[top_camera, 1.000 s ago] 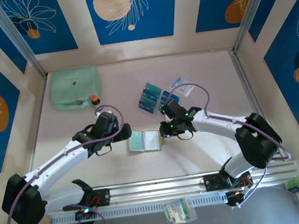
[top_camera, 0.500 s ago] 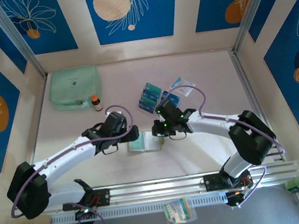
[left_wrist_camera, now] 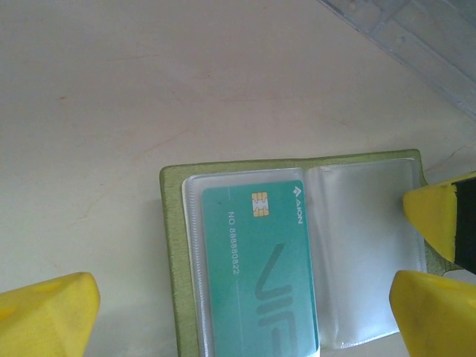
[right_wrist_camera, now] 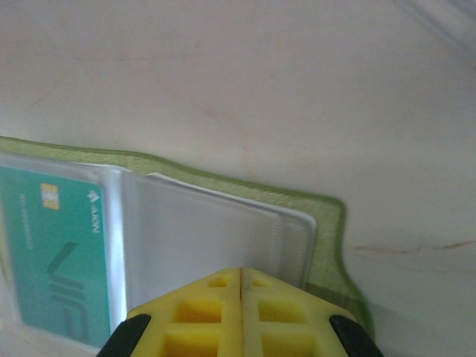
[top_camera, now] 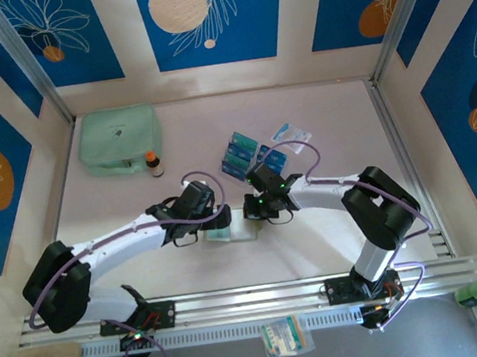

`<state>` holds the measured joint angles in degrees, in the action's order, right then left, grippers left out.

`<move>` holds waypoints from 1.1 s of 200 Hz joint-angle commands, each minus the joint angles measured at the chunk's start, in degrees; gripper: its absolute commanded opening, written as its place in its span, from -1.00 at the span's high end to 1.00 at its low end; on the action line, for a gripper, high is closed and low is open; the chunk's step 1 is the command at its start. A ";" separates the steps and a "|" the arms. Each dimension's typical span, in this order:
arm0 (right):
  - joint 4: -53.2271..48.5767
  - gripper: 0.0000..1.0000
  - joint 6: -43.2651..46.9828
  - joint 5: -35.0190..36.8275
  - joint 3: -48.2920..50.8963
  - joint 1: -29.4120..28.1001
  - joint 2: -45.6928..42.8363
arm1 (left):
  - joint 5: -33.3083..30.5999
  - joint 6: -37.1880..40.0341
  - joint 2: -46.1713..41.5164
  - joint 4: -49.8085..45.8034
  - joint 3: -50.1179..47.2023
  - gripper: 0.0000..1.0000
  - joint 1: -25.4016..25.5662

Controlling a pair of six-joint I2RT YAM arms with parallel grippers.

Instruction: Put the credit cards into the card holder

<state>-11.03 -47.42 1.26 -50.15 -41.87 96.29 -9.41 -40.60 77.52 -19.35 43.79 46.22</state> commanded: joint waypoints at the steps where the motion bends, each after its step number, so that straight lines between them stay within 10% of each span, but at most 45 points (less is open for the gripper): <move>1: 0.48 0.96 2.45 -2.07 -0.99 0.80 1.41 | -0.01 0.43 0.99 1.61 0.17 -1.00 0.76; 220: 2.00 1.00 3.29 -8.08 -3.11 0.21 3.74 | 0.71 1.30 4.36 5.83 -3.09 -1.00 1.84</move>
<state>-8.12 -44.14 -5.63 -51.81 -41.30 100.01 -8.99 -39.99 81.62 -14.24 41.69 47.20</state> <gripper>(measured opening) 0.054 0.998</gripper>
